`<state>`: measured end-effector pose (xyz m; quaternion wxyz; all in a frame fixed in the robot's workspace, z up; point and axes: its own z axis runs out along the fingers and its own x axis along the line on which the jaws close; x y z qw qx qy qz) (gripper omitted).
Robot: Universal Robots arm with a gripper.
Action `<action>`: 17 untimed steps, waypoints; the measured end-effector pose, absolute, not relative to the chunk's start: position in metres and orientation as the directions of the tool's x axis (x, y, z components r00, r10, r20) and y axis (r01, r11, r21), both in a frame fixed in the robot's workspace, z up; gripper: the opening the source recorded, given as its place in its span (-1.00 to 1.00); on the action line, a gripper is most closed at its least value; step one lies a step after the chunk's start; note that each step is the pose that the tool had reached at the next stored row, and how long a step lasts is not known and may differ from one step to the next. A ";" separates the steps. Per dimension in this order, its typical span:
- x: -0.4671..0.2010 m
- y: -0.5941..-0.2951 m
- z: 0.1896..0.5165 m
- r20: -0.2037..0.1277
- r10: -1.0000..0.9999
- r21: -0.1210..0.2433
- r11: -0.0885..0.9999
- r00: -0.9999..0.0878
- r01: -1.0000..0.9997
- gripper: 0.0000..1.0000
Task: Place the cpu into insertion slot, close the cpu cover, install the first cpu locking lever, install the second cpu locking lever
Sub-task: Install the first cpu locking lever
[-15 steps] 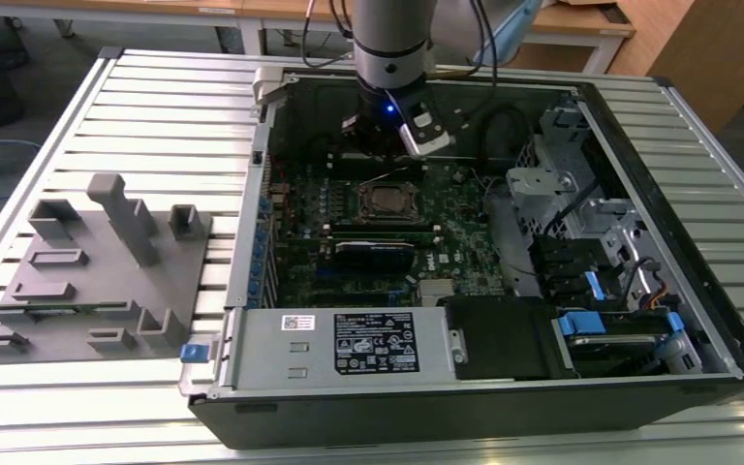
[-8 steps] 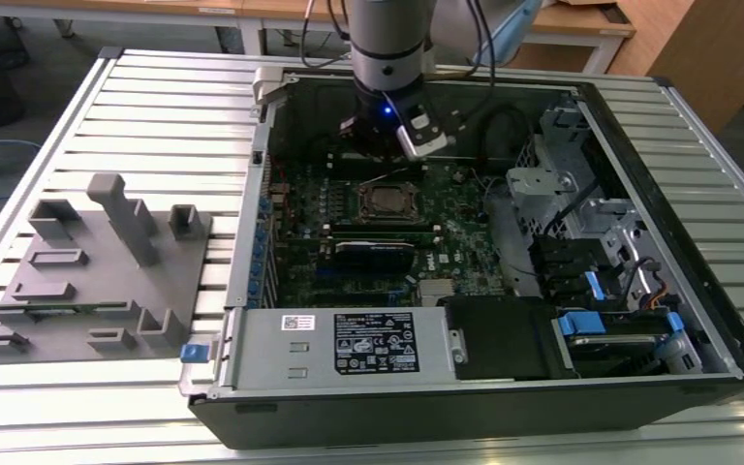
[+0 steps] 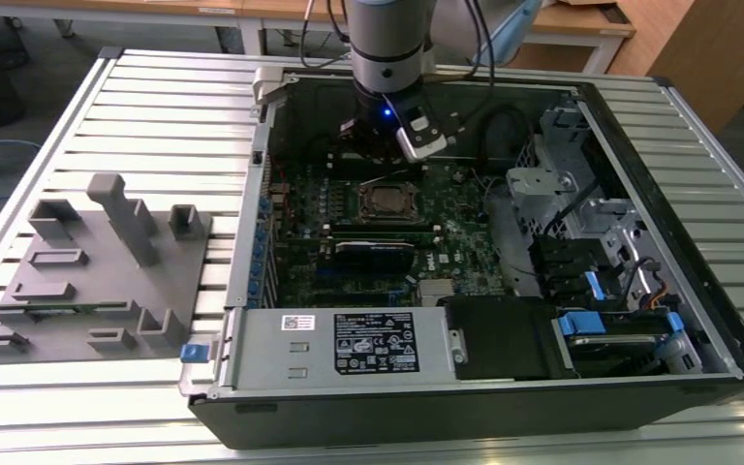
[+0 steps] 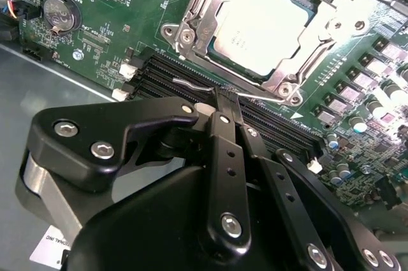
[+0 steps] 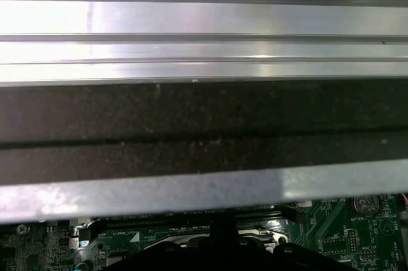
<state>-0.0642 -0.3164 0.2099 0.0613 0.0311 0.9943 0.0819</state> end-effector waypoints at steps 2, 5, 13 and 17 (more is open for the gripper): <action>-0.064 -0.316 0.209 -0.117 0.072 0.167 0.985 -0.991 0.052 -0.79; -0.064 -0.316 0.208 -0.117 0.072 0.167 0.985 -0.991 0.052 -0.79; -0.063 -0.316 0.204 -0.117 0.072 0.166 0.985 -0.991 0.052 -0.79; -0.060 -0.316 0.203 -0.117 0.072 0.166 0.985 -0.991 0.052 -0.79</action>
